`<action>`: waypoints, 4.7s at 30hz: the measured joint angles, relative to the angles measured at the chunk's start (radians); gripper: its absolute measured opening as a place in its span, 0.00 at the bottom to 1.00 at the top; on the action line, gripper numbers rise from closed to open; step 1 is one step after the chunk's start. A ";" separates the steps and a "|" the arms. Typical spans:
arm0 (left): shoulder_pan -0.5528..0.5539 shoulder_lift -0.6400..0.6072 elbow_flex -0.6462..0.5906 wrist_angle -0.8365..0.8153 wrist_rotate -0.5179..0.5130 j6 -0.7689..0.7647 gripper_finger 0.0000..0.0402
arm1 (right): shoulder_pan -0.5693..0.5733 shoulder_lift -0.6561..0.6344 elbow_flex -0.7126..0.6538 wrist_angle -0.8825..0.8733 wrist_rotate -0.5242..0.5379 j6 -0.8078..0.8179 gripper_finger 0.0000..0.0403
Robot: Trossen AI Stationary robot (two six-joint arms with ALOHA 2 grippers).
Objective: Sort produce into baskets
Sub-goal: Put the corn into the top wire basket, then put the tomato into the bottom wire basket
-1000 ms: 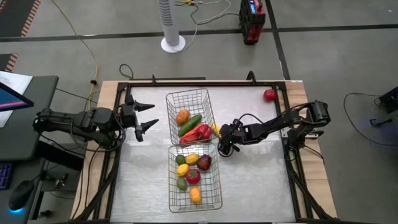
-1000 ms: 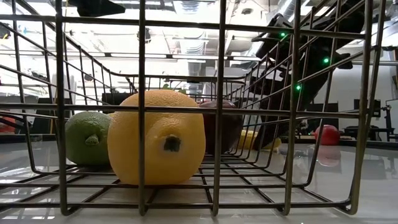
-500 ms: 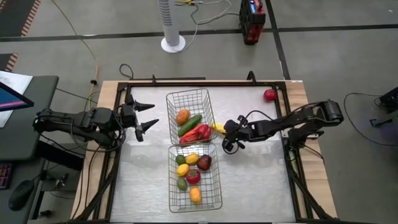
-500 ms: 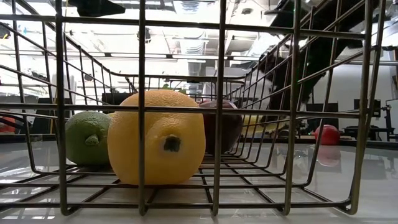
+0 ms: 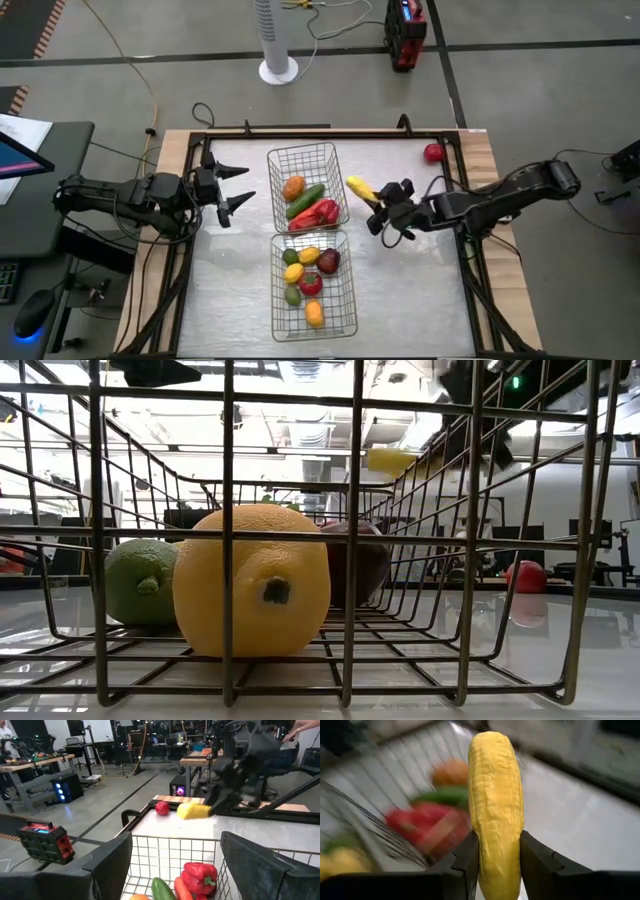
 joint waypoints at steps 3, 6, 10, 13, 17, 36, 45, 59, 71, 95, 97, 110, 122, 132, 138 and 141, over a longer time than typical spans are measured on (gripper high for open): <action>0.000 0.000 0.000 0.000 0.000 0.000 0.73 | 0.033 0.016 0.000 0.198 0.006 -0.124 0.37; 0.000 0.000 0.000 0.001 0.000 -0.003 0.73 | 0.048 0.076 0.000 0.386 -0.001 -0.259 0.42; 0.000 0.000 0.000 0.001 0.000 -0.013 0.73 | 0.033 0.171 0.000 0.538 -0.005 -0.350 0.55; 0.000 0.000 0.000 0.001 0.000 -0.013 0.73 | -0.012 0.233 0.000 0.588 -0.067 -0.349 0.63; 0.000 0.000 0.000 0.001 0.000 -0.009 0.73 | -0.073 0.247 0.000 0.556 -0.209 -0.322 0.69; 0.000 0.000 0.000 0.013 0.000 -0.009 0.73 | -0.678 0.019 0.031 -0.383 -0.191 -0.191 0.71; 0.000 0.000 0.000 0.015 0.000 0.010 0.73 | -0.991 0.158 0.191 -0.550 -0.323 -0.447 0.72; 0.000 0.000 0.000 0.009 0.015 0.004 0.73 | -1.122 0.435 0.367 -0.748 -0.332 -0.462 0.93; 0.000 0.000 0.000 0.000 0.016 0.013 0.73 | -1.112 0.638 0.512 -0.964 -0.170 -0.370 0.96; 0.000 0.000 0.000 -0.008 0.014 0.016 0.73 | -1.004 0.765 0.559 -1.202 -0.249 -0.337 0.79; 0.000 0.000 0.000 -0.007 0.013 0.016 0.73 | -0.960 0.736 0.559 -1.220 -0.274 -0.312 0.79; 0.000 0.000 0.000 0.010 0.014 0.006 0.73 | -0.382 0.412 0.560 -1.010 -0.531 -0.092 0.80; 0.000 0.028 0.000 0.060 0.015 -0.006 0.73 | 0.036 0.299 0.560 -0.587 -0.504 0.040 0.80; 0.000 0.108 0.000 0.156 0.015 0.036 0.73 | 0.205 0.317 0.560 -0.336 -0.419 -0.071 0.83; 0.000 0.132 -0.001 0.186 0.015 0.043 0.73 | 0.227 0.356 0.560 -0.200 -0.422 -0.144 0.94; 0.000 0.134 -0.001 0.184 0.015 0.043 0.73 | 0.214 0.370 0.560 -0.206 -0.442 -0.143 0.98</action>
